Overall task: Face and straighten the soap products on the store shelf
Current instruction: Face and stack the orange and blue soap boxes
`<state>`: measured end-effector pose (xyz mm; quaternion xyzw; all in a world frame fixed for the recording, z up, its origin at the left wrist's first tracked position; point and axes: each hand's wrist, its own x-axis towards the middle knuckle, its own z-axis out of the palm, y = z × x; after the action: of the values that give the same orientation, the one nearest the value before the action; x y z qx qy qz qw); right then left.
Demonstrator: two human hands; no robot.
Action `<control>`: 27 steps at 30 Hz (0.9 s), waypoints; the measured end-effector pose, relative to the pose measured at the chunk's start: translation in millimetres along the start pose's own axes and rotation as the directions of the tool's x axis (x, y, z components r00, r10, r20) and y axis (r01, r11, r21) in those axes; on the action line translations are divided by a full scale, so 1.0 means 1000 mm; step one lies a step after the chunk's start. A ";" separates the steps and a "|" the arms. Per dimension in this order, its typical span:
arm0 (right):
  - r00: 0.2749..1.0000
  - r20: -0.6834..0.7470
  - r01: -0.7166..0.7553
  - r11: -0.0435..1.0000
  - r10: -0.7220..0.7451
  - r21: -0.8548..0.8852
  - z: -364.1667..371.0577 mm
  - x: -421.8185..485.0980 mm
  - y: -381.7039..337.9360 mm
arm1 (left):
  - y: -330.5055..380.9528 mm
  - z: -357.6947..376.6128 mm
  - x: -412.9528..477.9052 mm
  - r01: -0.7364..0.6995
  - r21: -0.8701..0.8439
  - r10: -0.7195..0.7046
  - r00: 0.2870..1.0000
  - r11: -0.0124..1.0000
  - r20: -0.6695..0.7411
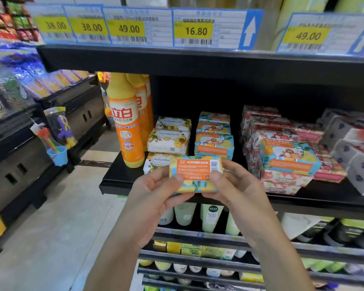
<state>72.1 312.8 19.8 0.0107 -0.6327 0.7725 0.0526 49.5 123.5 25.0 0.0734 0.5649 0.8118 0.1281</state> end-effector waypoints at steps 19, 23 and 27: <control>0.972 -0.102 0.205 0.976 -0.212 -0.070 0.013 -0.005 0.011 | 0.002 -0.014 0.009 -0.053 0.118 0.050 0.998 0.992 0.022; 0.957 -0.060 0.276 0.953 -0.285 -0.127 0.009 -0.005 0.008 | 0.004 -0.011 0.012 -0.048 0.094 0.045 0.998 0.994 0.033; 0.953 -0.054 0.292 0.952 -0.298 -0.087 0.008 -0.003 0.010 | 0.002 -0.008 0.018 -0.078 0.026 0.078 0.997 0.997 0.001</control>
<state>73.3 302.9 11.3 0.0772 -0.6515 0.7307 0.1890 30.1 120.4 23.6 0.0973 0.5720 0.8089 0.0952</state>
